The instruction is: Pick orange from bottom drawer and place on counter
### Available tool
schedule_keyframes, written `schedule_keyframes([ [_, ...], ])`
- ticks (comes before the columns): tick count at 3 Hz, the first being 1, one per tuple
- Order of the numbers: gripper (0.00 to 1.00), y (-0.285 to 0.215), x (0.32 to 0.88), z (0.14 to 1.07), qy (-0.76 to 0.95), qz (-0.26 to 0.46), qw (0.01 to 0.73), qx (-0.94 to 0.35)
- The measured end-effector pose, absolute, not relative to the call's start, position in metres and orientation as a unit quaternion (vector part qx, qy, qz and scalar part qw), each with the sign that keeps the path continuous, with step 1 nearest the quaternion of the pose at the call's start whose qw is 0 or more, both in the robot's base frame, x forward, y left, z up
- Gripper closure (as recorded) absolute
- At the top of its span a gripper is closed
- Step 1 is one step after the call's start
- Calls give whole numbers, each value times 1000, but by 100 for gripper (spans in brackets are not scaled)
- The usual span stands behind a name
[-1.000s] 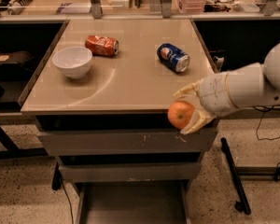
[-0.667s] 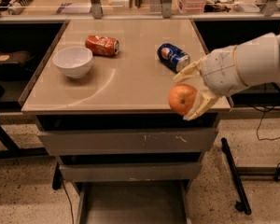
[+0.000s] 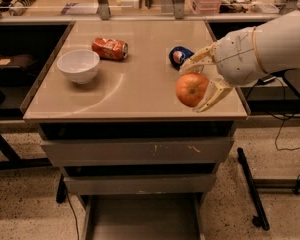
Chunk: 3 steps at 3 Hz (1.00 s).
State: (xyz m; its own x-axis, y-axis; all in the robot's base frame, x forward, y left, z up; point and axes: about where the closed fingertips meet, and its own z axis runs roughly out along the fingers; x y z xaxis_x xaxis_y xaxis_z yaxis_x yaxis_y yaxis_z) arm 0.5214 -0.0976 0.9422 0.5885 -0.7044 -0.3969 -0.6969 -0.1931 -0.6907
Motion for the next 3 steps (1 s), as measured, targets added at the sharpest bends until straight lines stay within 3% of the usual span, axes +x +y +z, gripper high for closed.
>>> schedule_keyframes([
  [1, 100, -94, 517, 941, 446, 0, 448, -775],
  [3, 100, -38, 554, 947, 372, 40, 468, -801],
])
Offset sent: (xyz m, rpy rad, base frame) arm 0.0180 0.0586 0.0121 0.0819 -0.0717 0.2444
